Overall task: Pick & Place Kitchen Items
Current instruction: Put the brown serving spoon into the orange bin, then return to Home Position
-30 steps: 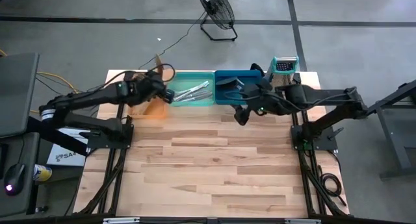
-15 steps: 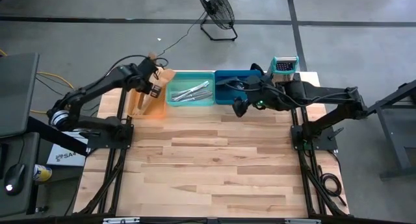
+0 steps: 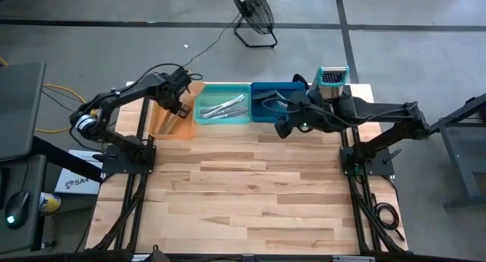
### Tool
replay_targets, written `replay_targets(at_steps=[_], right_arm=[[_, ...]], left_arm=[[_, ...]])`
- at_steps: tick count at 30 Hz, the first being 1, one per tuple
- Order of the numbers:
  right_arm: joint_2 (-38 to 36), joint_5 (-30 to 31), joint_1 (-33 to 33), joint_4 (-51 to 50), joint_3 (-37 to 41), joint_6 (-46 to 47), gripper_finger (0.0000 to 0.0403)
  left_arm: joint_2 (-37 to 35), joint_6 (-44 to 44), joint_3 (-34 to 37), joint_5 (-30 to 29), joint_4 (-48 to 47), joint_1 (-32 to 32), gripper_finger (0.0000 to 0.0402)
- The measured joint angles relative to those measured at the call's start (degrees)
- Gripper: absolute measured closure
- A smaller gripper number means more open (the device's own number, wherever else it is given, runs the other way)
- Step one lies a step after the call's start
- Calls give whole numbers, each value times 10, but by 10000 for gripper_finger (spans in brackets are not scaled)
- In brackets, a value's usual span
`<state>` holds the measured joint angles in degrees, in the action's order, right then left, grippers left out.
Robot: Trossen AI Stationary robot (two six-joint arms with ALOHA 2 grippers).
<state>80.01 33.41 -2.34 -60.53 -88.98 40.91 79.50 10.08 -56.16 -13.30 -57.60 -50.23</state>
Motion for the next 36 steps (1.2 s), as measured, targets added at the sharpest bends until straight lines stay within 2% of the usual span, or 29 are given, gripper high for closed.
replay_targets(at_steps=[2, 5, 10, 13, 18, 22, 28, 33, 36], right_arm=[[0, 24, -12, -11, 8, 6, 96], [-2, 27, -35, -39, 25, 9, 96], [-15, 51, -74, -39, 57, 42, 96], [-36, 70, -90, -35, 80, 74, 96], [-108, 99, -133, -35, 139, 138, 96], [-187, 151, -189, -7, 223, 207, 96], [-294, 197, -273, 144, 386, 247, 96], [-341, 265, -309, 360, 524, 226, 96], [-360, 262, -308, 498, 604, 192, 96]], left_arm=[[6, 2, 0, 6, 0, 0, 323], [9, 7, 0, 5, -2, 0, 316], [9, 15, 0, 7, -20, 0, 251], [9, 16, 0, 8, -27, 0, 229], [-1, 16, 0, 18, -26, 0, 225], [-45, 18, 0, 48, -22, 0, 235], [-169, 39, 0, 106, 19, 57, 249], [-269, 100, 0, 104, 85, 185, 250], [-310, 139, 0, 69, 134, 272, 250]])
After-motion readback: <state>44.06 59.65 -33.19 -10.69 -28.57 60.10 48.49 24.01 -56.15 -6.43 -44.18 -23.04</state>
